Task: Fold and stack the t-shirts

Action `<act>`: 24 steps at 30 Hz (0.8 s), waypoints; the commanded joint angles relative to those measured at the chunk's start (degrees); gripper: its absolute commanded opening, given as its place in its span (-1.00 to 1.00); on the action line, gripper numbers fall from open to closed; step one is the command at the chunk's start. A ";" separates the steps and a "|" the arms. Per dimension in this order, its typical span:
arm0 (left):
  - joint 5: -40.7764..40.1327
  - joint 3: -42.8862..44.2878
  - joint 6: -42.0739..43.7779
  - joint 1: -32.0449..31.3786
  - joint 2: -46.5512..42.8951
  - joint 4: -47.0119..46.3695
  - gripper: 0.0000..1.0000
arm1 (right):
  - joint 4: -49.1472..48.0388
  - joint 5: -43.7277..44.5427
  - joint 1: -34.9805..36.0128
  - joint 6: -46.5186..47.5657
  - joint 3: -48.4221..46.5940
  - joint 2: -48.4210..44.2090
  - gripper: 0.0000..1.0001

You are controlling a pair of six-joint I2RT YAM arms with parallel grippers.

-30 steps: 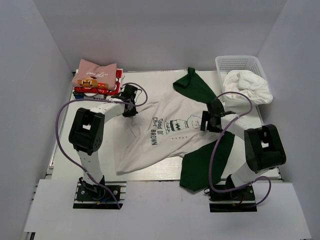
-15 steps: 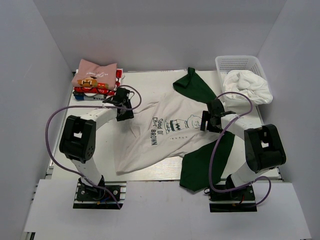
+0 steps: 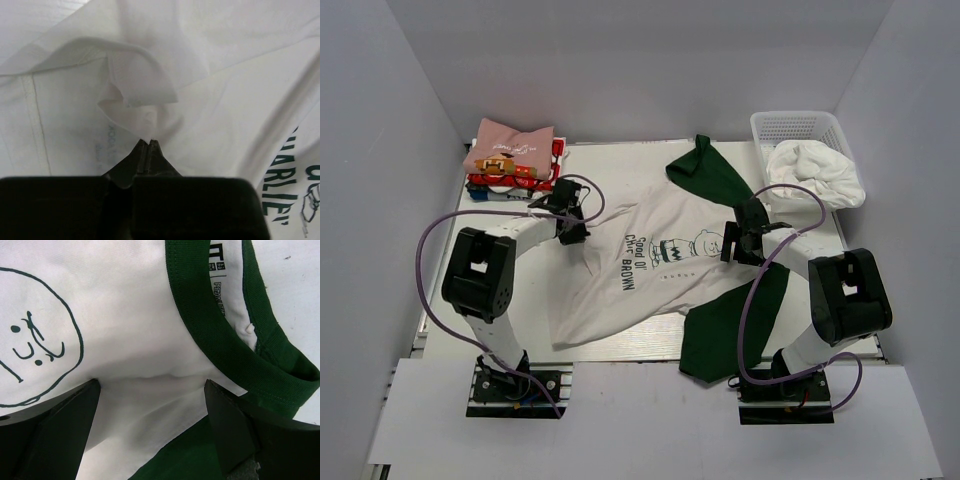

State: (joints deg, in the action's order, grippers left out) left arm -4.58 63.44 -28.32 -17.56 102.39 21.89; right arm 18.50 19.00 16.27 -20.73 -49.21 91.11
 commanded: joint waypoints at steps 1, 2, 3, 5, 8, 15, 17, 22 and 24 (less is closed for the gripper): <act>-2.62 3.96 -1.04 0.34 -3.59 -1.50 -1.00 | 0.57 -0.29 -0.19 -0.80 0.61 0.21 0.81; -3.76 3.97 -1.04 0.34 -4.47 -1.50 -1.00 | 0.57 -0.37 -0.10 -0.98 0.87 0.29 0.81; -4.64 4.93 -1.04 0.34 -6.39 -0.89 -1.00 | 0.57 0.06 -0.10 -1.24 0.87 0.47 0.81; -7.18 5.46 -1.04 0.34 -8.77 -0.88 -1.00 | 0.48 0.33 -0.01 -1.59 0.87 0.47 0.81; -11.22 5.47 -1.04 0.86 -13.43 -1.50 -1.00 | 0.57 1.12 -0.19 -2.03 0.87 0.56 0.81; -18.71 9.23 0.62 3.49 -12.41 -0.97 -1.00 | 1.18 3.05 -0.28 -2.03 -1.50 3.10 0.81; -20.47 11.17 1.76 4.90 -9.85 -2.62 -1.00 | 1.62 3.58 -0.36 -2.21 -2.90 4.51 0.81; -15.28 21.88 4.67 7.10 5.93 -3.18 -1.00 | 2.06 5.33 -0.89 -2.03 -6.06 7.59 0.81; -15.28 27.60 4.67 7.71 10.18 -2.38 -1.00 | 2.15 6.04 -1.24 -1.94 -7.56 9.43 0.81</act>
State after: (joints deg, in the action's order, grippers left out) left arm -20.29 85.47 -25.30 -10.92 108.18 19.14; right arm 18.50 21.15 16.10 -22.52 -55.31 97.03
